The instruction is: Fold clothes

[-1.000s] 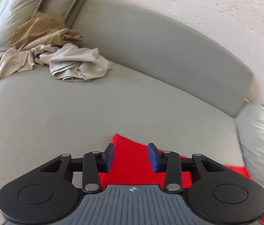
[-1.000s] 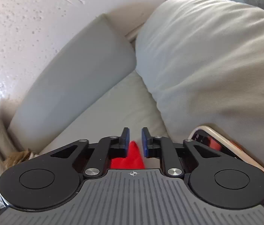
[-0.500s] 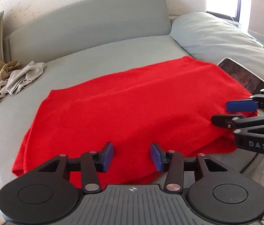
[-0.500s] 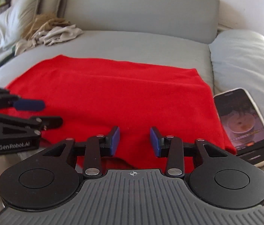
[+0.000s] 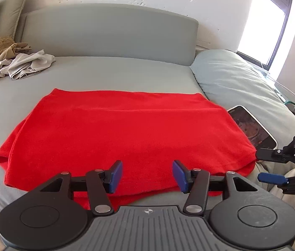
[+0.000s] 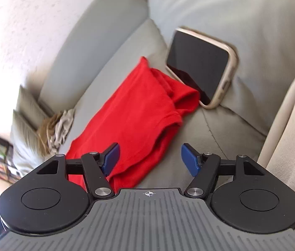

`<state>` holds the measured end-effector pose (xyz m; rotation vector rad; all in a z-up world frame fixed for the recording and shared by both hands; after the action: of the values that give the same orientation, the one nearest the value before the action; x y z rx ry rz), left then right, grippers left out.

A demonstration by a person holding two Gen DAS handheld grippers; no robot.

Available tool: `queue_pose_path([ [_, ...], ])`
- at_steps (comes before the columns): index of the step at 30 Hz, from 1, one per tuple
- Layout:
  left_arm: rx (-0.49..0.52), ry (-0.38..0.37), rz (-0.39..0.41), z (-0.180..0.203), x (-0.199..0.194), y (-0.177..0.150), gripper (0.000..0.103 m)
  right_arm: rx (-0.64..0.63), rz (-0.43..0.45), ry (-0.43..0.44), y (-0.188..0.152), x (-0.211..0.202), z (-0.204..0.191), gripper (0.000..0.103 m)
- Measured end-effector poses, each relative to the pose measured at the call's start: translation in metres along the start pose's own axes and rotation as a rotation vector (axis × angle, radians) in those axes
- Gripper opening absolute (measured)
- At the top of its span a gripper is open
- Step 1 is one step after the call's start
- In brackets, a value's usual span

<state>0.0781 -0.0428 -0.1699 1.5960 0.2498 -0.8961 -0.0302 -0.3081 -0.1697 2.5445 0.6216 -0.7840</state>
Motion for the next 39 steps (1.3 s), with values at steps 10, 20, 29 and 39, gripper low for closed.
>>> queue_pose_path([
  [10,-0.055,-0.018,-0.057,-0.007,0.014,-0.011,0.049,0.09,0.042,0.083,0.021,0.039,0.005,0.077],
  [20,-0.102,-0.069,-0.041,-0.013,0.014,-0.012,0.05,0.017,0.136,0.139,0.018,0.052,-0.014,0.061],
  [29,-0.159,-0.11,-0.038,-0.017,0.014,-0.011,0.05,-0.035,0.229,0.13,0.035,0.08,-0.024,0.063],
  [39,-0.324,-0.097,0.034,-0.073,-0.029,0.012,0.052,-0.254,0.266,-0.147,0.046,0.075,-0.068,0.01],
])
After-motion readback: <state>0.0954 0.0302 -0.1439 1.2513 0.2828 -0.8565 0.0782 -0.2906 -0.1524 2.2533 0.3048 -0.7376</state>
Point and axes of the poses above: each gripper's, at about its wrist camera, not at the fingertips, and x roughly the way its jaws point, z to its right, y to its top, the point moved 10 cm from there along x, roughly the way its jaws point, and after that the axes turned 10 degrees about x, right-handed, at the moved point
